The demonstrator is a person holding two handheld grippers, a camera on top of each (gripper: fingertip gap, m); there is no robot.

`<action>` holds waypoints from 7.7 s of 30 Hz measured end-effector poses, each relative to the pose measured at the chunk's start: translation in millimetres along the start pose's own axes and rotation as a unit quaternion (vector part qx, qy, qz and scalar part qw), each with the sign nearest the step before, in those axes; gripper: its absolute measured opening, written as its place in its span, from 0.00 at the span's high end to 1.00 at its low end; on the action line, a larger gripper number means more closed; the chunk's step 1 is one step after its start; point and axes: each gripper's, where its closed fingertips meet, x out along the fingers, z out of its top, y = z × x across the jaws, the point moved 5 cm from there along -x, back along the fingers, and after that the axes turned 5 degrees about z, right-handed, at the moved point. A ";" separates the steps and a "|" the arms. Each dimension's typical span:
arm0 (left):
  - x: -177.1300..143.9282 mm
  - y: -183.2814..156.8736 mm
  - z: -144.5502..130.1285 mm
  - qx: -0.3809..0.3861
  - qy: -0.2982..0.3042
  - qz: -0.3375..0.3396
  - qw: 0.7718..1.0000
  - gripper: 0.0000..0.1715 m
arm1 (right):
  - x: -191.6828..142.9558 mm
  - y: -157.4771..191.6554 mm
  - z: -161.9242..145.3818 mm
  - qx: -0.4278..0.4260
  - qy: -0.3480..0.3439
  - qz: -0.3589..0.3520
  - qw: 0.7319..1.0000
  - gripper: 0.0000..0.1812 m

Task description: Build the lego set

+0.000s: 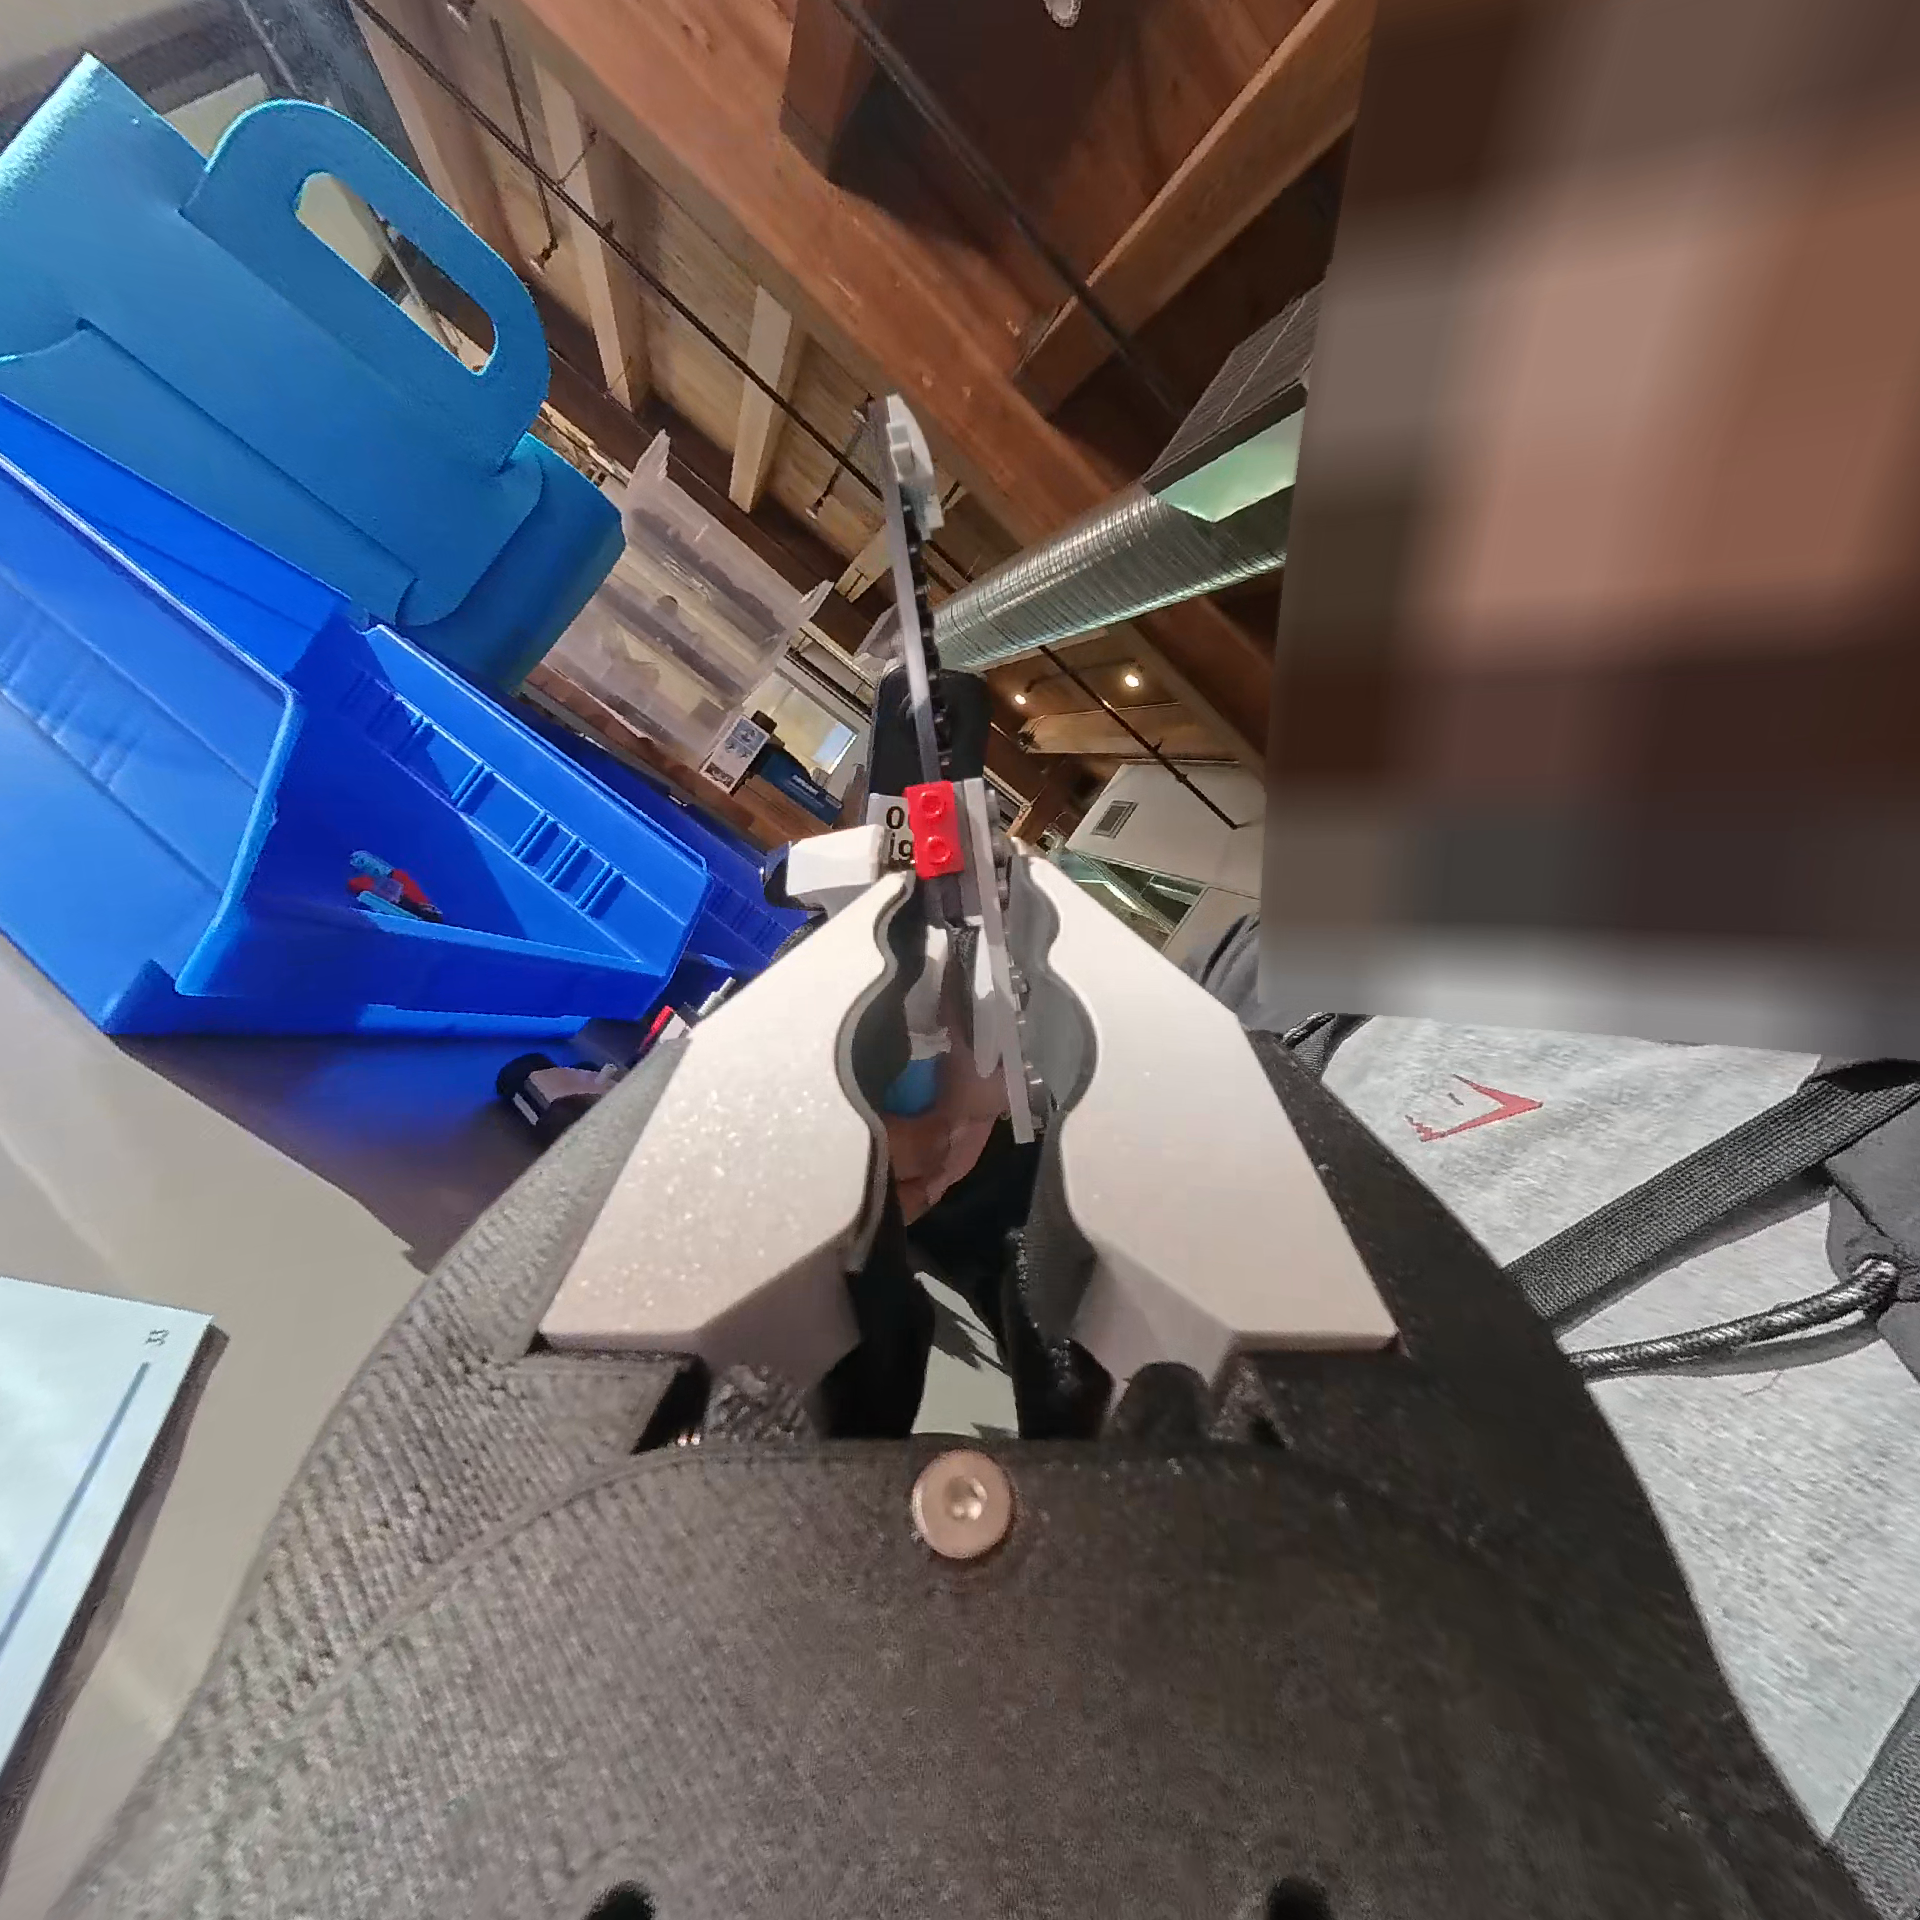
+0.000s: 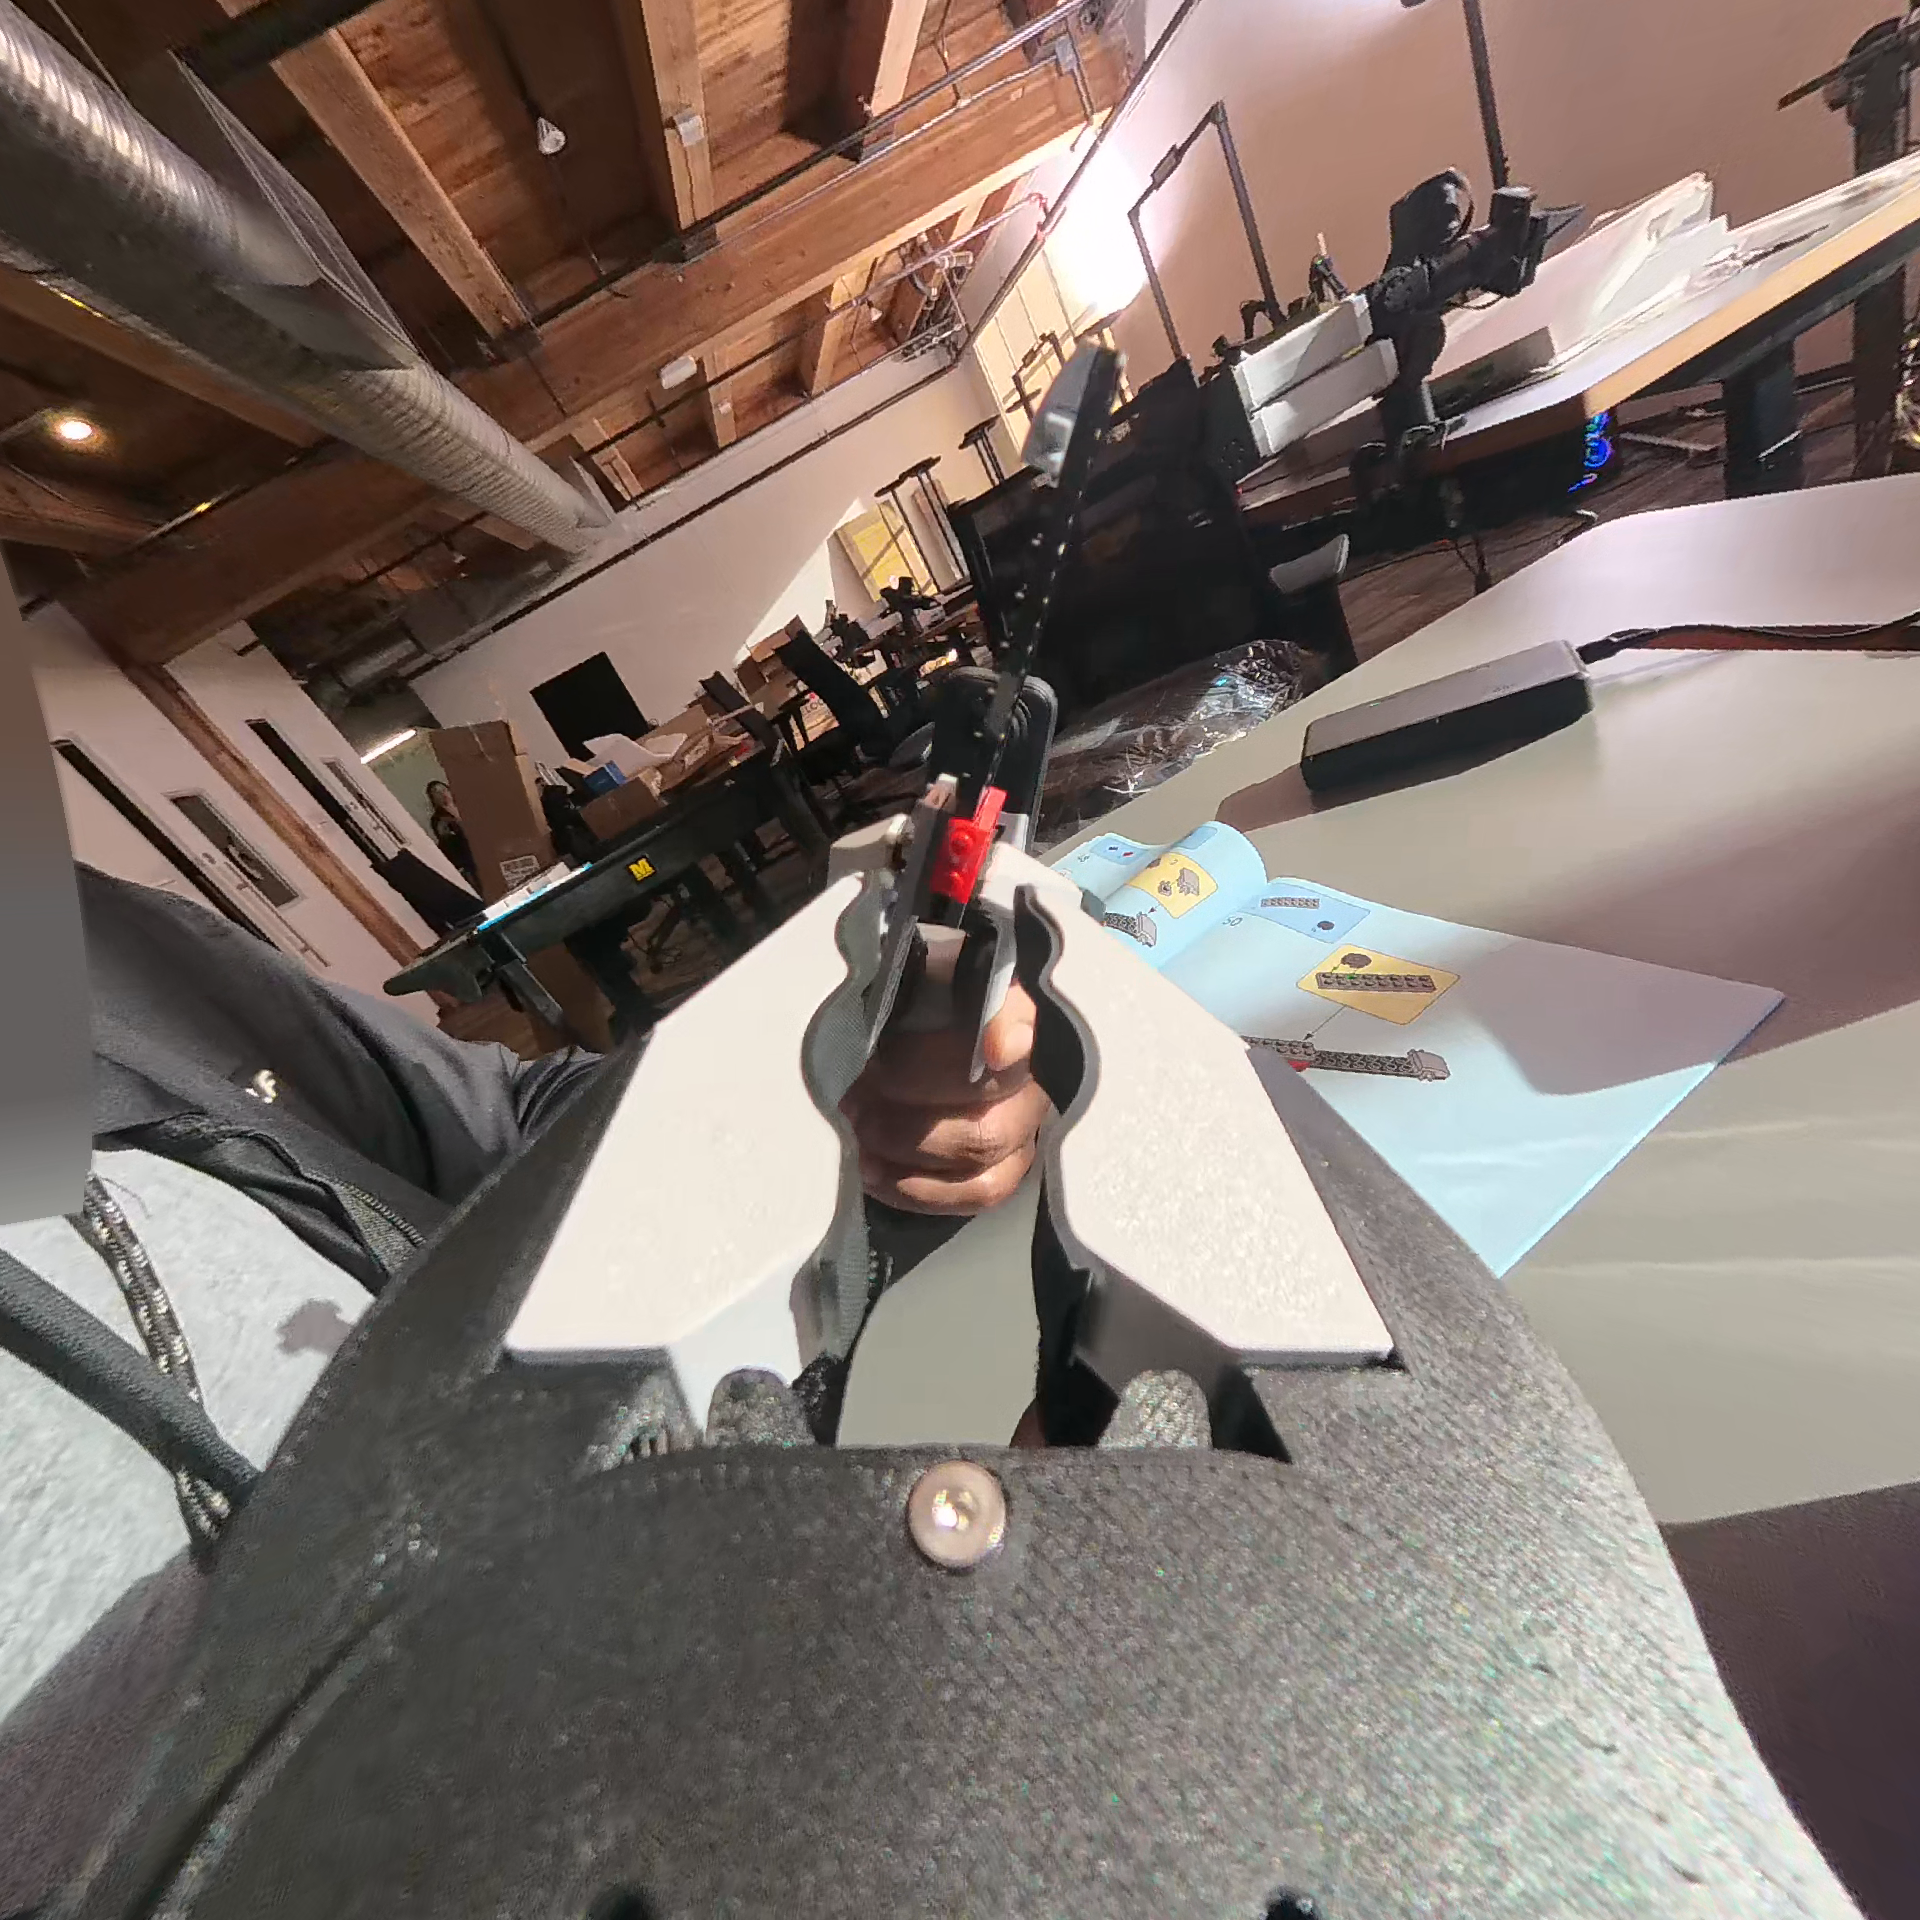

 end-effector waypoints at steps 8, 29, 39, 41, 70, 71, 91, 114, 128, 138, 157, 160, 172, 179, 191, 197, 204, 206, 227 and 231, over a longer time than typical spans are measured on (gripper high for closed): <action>9.4 -0.1 -8.8 0.012 0.016 0.005 1.000 0.90 | -3.5 2.4 0.3 -0.001 -0.006 0.000 1.000 0.91; 7.5 6.2 -8.5 0.013 0.053 0.063 0.997 0.91 | -211.1 21.9 -27.7 -0.153 0.106 -0.434 0.881 0.78; 5.8 8.9 -13.7 0.014 0.063 0.076 0.995 0.91 | -213.1 -15.0 -69.3 -0.123 0.231 -0.447 0.856 0.81; 3.3 9.3 -13.1 0.014 0.062 0.081 0.995 0.91 | -207.5 -21.0 -66.9 -0.127 0.235 -0.437 0.859 0.81; -49.2 13.6 -98.7 -0.038 0.301 0.374 0.876 0.91 | -48.6 0.5 -79.2 -0.121 0.237 -0.167 0.949 0.77; -51.6 13.2 -100.6 -0.034 0.309 0.381 0.871 0.91 | -48.0 -2.4 -81.1 -0.119 0.243 -0.168 0.948 0.77; -69.8 10.8 -65.2 0.056 0.226 0.474 0.849 0.67 | -72.5 -23.7 -64.7 -0.100 0.236 -0.210 0.943 0.73; -48.9 131.5 38.9 0.274 0.469 0.427 0.723 0.41 | 28.3 -59.6 -28.8 -0.165 0.233 -0.174 0.942 0.69; -59.2 143.4 19.5 0.233 0.481 0.421 0.733 0.43 | 17.0 -69.6 -46.6 -0.202 0.225 -0.193 0.933 0.70; -58.4 136.8 24.0 0.264 0.470 0.417 0.732 0.57 | 16.3 -76.8 -53.2 -0.210 0.233 -0.207 0.927 0.70; -56.0 115.8 43.6 0.284 0.415 0.383 0.775 0.76 | 16.0 -99.2 -50.1 -0.154 0.240 -0.265 0.921 0.70; -55.1 115.0 43.3 0.284 0.414 0.380 0.777 0.77 | 23.3 -105.3 -49.3 -0.149 0.244 -0.268 0.920 0.71; -30.1 97.2 -14.6 0.373 0.529 0.265 0.715 0.54 | 9.1 -101.6 -35.8 -0.127 0.182 -0.248 0.943 0.71; -35.8 107.6 -20.8 0.371 0.543 0.272 0.703 0.53 | 3.6 -100.4 -32.1 -0.107 0.159 -0.232 0.954 0.73; -40.6 106.0 -18.0 0.353 0.537 0.268 0.717 0.64 | 3.4 -100.7 -33.1 -0.101 0.162 -0.226 0.955 0.73; -42.4 103.7 -13.0 0.347 0.529 0.270 0.727 0.68 | 2.8 -101.6 -33.3 -0.096 0.163 -0.227 0.955 0.74; -39.7 104.3 -22.6 0.361 0.547 0.260 0.709 0.64 | 2.6 -102.1 -33.4 -0.093 0.163 -0.227 0.956 0.74; -40.2 105.1 -21.9 0.363 0.546 0.261 0.709 0.66 | 2.4 -102.2 -33.3 -0.093 0.162 -0.227 0.956 0.74; -43.1 104.3 -22.6 0.363 0.553 0.256 0.705 0.72 | 2.2 -103.3 -33.6 -0.085 0.163 -0.225 0.957 0.74; -44.4 105.8 -20.6 0.360 0.551 0.260 0.707 0.84 | 2.2 -103.3 -33.5 -0.084 0.162 -0.225 0.957 0.74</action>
